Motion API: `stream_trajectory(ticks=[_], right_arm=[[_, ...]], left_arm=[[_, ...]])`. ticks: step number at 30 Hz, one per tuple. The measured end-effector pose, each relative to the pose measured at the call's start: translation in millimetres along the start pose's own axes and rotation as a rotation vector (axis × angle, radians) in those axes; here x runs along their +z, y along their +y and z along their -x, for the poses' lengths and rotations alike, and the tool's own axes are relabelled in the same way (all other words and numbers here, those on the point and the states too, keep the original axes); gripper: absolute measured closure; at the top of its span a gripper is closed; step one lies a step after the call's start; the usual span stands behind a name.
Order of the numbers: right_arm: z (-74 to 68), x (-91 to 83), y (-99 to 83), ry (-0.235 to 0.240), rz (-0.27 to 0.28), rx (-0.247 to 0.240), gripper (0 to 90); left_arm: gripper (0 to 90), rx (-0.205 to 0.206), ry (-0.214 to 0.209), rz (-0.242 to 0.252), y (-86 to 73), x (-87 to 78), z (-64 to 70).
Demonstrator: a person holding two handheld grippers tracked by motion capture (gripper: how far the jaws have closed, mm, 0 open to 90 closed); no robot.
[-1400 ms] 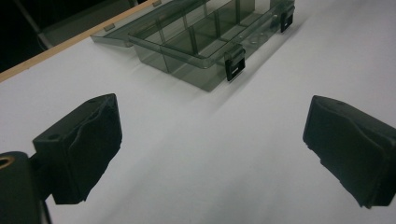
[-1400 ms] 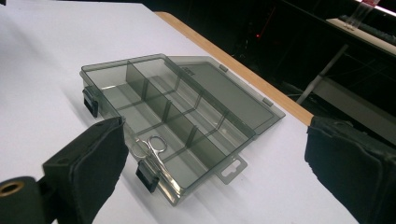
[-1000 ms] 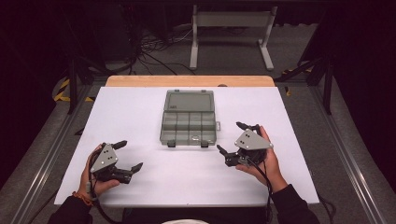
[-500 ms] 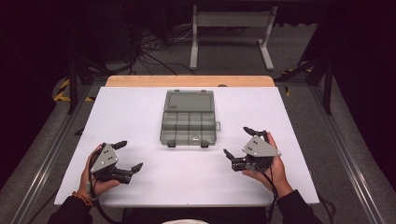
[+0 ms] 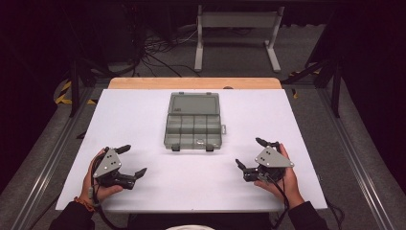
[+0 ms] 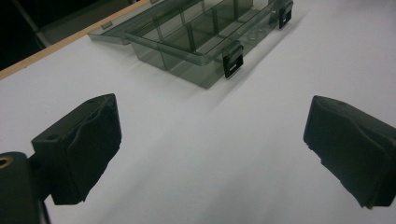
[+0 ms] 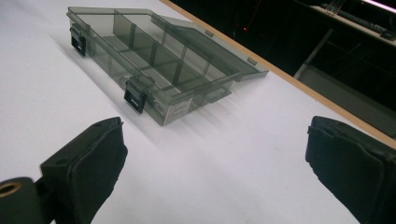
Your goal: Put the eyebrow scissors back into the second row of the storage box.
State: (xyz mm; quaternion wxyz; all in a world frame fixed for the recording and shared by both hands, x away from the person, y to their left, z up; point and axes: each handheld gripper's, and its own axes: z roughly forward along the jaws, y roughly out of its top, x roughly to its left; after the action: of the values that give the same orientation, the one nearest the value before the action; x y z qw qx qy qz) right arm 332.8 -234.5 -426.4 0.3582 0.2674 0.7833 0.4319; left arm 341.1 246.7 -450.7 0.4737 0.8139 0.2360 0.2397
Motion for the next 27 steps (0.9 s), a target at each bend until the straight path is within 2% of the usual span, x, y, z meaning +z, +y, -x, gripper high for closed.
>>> stream_trajectory(ticks=[5, 10, 18, 27], right_arm=[[1.4, -4.0, -9.2, -0.011, -0.014, 0.013, 5.7], [4.7, -9.8, -22.8, -0.030, -0.030, 0.048, 5.7], [11.9, -22.4, -36.7, -0.038, -0.023, 0.096, 5.5], [12.6, -24.4, -39.2, -0.036, -0.015, 0.090, 5.6]], left_arm=[[5.2, 0.006, -0.004, -0.002, 0.2, -0.3, 0.1], [5.2, 0.000, -0.006, 0.004, 0.0, 0.0, -0.4], [5.2, 0.001, -0.008, 0.000, 0.6, 1.7, -1.7], [5.2, 0.004, -0.004, -0.002, 1.5, 3.0, -0.2]])
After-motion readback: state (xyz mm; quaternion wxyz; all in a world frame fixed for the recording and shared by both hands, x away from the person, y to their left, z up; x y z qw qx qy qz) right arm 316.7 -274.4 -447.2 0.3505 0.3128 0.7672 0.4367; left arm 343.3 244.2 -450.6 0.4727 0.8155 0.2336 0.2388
